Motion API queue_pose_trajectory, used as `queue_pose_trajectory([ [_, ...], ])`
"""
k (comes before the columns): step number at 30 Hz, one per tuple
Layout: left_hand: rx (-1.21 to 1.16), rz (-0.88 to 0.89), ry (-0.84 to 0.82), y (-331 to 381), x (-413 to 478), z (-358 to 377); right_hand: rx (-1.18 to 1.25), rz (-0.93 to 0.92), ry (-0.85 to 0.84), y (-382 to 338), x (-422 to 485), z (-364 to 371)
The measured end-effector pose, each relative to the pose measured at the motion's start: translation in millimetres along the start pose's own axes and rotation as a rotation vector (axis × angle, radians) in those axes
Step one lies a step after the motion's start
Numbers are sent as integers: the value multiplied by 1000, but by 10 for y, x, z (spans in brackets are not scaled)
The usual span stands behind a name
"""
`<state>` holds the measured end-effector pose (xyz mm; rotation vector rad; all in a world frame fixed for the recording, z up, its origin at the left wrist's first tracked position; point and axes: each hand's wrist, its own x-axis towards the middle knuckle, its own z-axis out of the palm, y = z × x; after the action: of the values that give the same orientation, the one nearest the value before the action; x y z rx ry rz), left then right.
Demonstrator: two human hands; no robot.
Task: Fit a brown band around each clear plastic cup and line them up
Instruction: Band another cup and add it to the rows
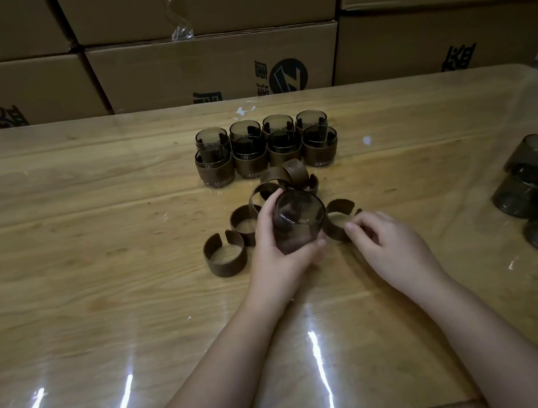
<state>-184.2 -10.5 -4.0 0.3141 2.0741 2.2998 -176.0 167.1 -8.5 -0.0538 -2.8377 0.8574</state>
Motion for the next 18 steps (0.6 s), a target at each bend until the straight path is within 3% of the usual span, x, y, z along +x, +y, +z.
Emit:
queue_pose_trajectory([
  [3, -60, -48, -102, -38, -14, -18, 139, 47, 101, -8, 9, 6],
  [7, -100, -110, -106, -26, -6, 25, 362, 58, 345, -46, -8, -86],
  [12, 4, -62, -78, 2, -6, 79, 117, -340, 443, -205, -106, -122],
  [18, 133, 3, -103, 23, -50, 106, -129, -526, 554, -288, -153, -89],
])
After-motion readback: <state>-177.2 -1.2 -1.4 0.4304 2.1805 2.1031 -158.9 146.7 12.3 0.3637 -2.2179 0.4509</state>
